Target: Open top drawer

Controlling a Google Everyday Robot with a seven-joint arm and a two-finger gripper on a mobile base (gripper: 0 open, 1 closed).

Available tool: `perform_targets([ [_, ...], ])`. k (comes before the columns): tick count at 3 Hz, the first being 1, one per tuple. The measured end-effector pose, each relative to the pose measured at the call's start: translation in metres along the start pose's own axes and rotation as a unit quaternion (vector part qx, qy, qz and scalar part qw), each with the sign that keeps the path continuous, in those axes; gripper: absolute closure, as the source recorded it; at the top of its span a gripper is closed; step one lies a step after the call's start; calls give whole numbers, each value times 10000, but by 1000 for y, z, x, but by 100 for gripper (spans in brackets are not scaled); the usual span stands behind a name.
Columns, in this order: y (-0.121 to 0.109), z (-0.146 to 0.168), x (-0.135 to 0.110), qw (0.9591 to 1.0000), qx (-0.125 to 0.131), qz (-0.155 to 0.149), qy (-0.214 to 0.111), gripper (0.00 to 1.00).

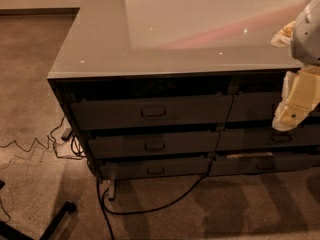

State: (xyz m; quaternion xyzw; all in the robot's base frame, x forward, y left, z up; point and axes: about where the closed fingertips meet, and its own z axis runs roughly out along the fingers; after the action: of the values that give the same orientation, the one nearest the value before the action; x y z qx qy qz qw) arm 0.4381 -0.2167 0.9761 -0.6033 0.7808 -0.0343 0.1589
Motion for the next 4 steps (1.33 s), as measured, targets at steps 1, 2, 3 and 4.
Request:
perform_targets([
  [1, 0, 0, 0, 10000, 0, 0, 0, 0],
  [2, -5, -4, -11, 9991, 200, -339, 172, 0],
  [3, -5, 21, -27, 9939, 66, -1001, 468, 0],
  [4, -12, 63, -39, 9807, -210, -1690, 957, 0],
])
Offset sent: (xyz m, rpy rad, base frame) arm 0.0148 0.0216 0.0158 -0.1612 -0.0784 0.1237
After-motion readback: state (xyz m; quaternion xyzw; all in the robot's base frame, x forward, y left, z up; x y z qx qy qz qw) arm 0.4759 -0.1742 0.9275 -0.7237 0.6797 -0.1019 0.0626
